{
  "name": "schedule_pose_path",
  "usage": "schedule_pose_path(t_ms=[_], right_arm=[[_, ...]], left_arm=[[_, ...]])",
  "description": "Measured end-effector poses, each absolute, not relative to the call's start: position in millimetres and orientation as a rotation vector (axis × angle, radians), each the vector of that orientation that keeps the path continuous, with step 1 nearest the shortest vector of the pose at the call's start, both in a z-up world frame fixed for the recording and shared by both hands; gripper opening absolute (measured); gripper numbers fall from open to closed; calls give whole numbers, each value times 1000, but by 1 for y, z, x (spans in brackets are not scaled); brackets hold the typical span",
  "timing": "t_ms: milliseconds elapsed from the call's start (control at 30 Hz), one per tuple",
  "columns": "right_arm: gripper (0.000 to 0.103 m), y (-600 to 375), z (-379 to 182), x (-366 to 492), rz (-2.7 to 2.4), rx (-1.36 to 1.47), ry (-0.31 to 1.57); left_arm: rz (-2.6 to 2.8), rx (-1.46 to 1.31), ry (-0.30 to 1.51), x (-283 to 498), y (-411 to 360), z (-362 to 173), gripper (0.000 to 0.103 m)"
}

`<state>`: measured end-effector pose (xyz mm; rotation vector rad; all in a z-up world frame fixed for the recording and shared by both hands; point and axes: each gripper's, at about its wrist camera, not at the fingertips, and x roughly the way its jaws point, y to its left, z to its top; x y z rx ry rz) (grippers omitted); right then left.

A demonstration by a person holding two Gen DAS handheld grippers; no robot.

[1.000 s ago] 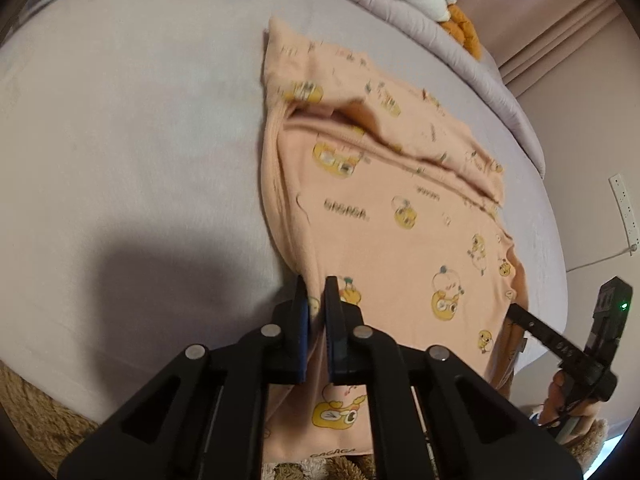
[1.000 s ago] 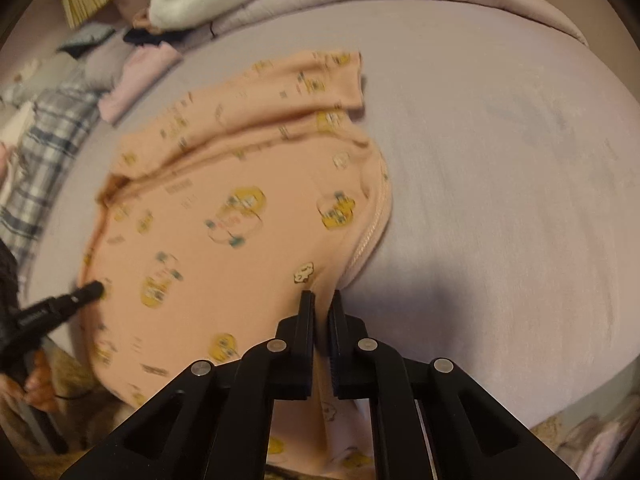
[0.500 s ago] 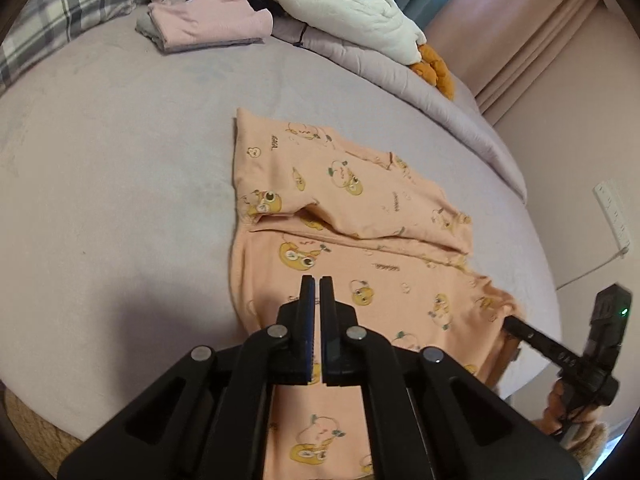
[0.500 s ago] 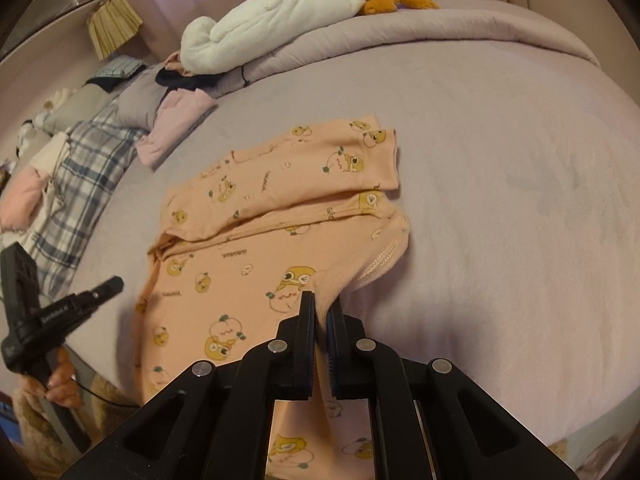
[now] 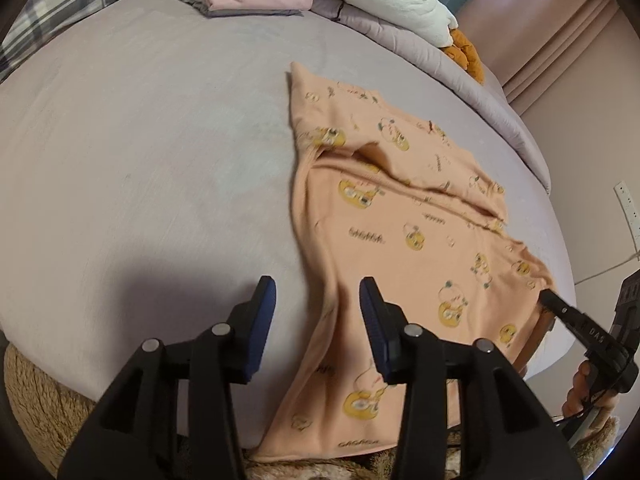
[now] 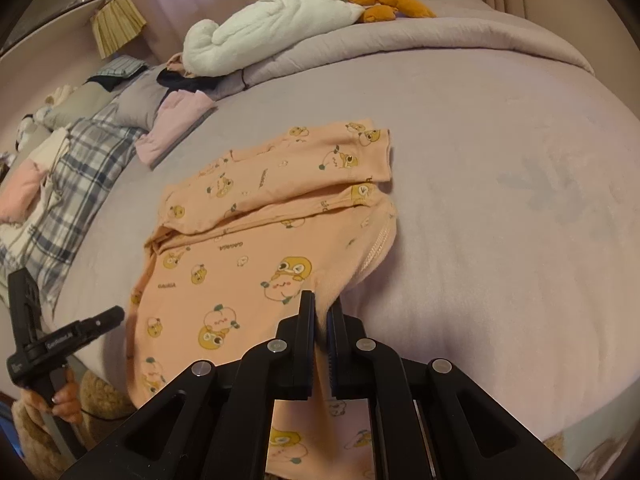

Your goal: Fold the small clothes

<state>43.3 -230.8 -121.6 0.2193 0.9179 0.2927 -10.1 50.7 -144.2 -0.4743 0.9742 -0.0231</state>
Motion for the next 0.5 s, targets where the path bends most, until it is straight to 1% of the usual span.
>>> schedule_pose_path(t_ms=[167, 333, 400, 467, 500], right_arm=[[6, -239, -130, 33, 279, 216, 904], [6, -258, -140, 19, 230, 212, 928], [11, -269, -145, 11, 221, 235, 937], [31, -279, -149, 3, 202, 259, 949], [35, -285, -151, -2, 188, 272, 953]], left_arm=[[-19, -494, 997, -27, 48, -159, 47], [-25, -474, 984, -48, 37, -165, 51], [-33, -465, 981, -53, 33, -166, 53], [-35, -460, 980, -57, 29, -167, 53], [-34, -459, 974, -60, 28, -167, 53]])
